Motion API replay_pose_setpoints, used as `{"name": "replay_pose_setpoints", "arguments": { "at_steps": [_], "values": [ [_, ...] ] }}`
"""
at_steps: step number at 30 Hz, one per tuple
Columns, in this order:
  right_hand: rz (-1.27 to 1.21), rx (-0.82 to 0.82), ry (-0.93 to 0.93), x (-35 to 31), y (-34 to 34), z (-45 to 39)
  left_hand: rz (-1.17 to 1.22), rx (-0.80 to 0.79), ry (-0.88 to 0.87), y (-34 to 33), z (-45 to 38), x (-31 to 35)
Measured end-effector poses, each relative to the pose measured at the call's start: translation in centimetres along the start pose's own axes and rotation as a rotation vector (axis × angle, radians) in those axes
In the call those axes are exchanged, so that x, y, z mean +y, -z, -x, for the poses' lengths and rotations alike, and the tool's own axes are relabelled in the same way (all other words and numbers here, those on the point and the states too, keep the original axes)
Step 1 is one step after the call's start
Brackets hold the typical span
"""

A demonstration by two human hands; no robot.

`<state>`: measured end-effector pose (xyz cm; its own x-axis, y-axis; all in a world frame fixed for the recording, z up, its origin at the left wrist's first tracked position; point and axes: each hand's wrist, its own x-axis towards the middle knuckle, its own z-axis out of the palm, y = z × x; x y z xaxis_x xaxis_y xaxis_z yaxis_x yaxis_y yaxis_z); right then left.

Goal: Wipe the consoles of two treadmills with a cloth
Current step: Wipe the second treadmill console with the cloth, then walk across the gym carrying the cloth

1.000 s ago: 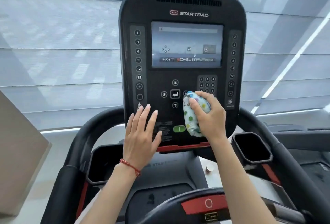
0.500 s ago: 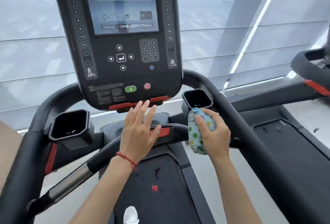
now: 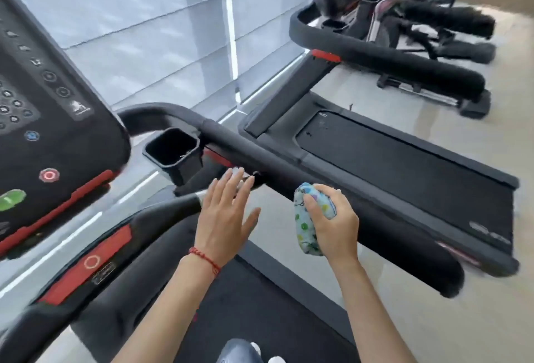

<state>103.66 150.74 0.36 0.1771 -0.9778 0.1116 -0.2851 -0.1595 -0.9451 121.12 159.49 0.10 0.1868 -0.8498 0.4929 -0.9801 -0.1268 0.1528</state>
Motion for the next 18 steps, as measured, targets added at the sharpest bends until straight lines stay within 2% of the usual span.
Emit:
{"name": "replay_pose_setpoints", "arguments": {
  "at_steps": [10,18],
  "values": [
    [0.051,0.482,-0.280,5.3,6.9,5.7,0.254,-0.198,-0.444,-6.9,-3.2,6.4],
    [0.041,0.817,-0.421,8.3,13.4,14.2,0.322,-0.409,-0.753,-9.0,-0.9,16.6]
  ]
}}
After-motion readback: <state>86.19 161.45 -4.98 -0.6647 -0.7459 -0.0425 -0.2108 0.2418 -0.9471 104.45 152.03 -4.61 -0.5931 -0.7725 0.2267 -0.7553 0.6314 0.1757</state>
